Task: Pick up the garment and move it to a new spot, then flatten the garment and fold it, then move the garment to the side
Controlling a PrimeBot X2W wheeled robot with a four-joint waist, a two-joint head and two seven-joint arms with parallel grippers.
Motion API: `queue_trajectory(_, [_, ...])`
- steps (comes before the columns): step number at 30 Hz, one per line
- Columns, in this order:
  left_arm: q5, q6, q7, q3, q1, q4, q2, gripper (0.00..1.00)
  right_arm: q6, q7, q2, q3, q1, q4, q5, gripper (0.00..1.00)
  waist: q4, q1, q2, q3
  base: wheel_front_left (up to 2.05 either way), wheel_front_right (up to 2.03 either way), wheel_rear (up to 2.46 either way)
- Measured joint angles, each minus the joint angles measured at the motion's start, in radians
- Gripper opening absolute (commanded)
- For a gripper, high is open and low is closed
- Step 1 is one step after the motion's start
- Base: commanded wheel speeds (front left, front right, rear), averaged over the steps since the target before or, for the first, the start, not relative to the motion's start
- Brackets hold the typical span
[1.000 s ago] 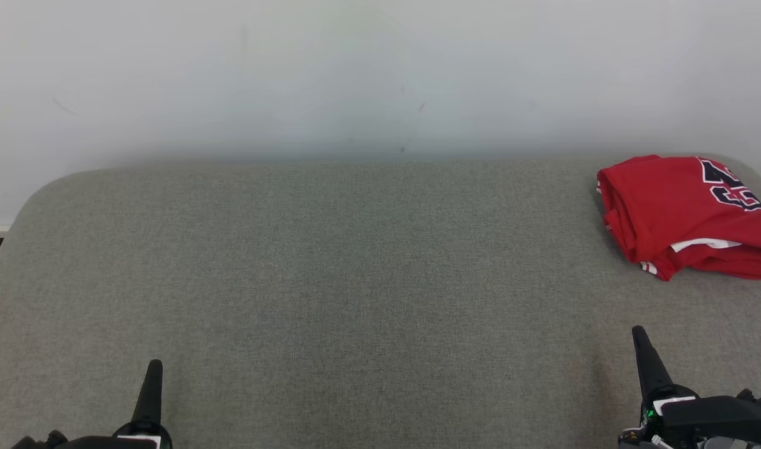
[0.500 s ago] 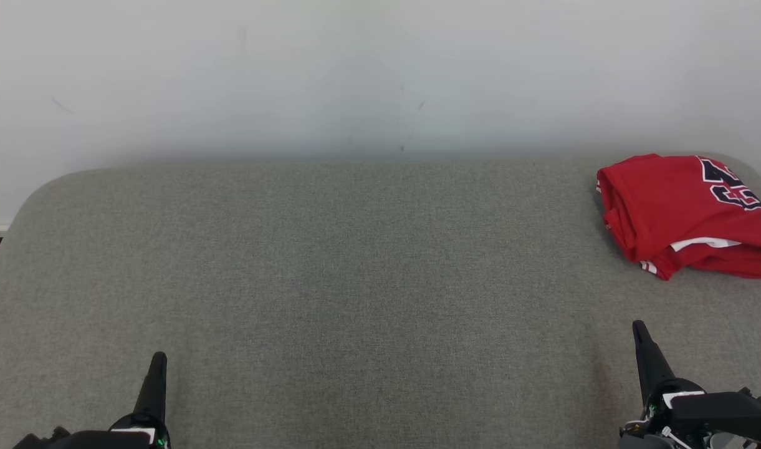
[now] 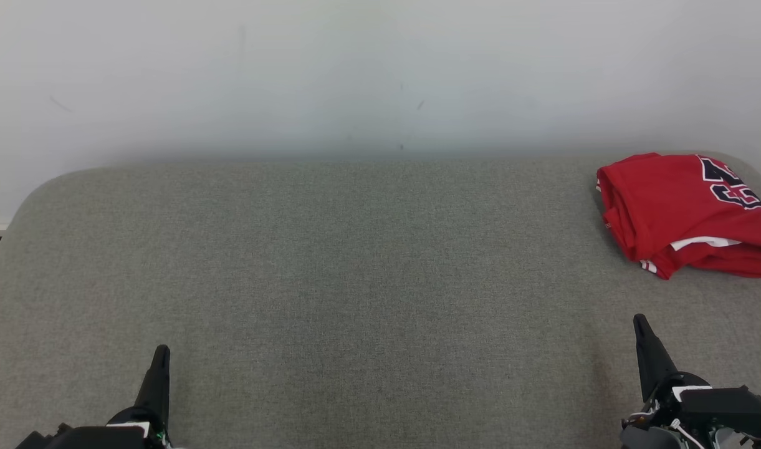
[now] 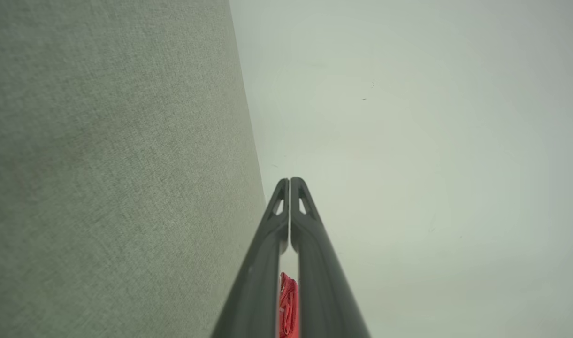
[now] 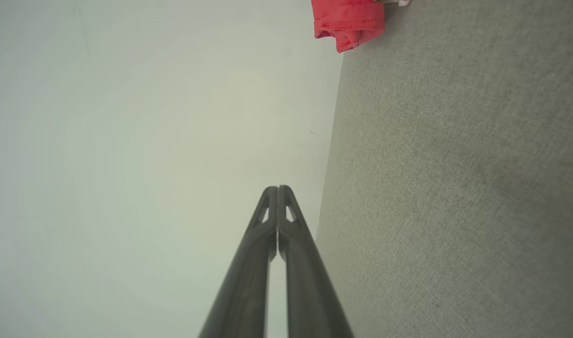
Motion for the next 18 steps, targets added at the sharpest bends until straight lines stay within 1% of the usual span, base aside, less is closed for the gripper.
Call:
queue_trajectory(7, [-0.046,0.0,0.014,0.003,-0.006,0.001,-0.004,0.0,0.0,0.009,0.0,-0.003,-0.005,0.002,0.049,0.0,0.0,0.0,0.0,0.001,0.0,0.0,0.0])
queue_trajectory(18, [-0.046,0.0,0.014,0.003,-0.006,0.001,-0.005,0.0,0.0,0.009,0.0,-0.004,-0.006,0.002,0.049,0.0,0.0,0.0,0.0,0.001,0.0,0.0,0.0])
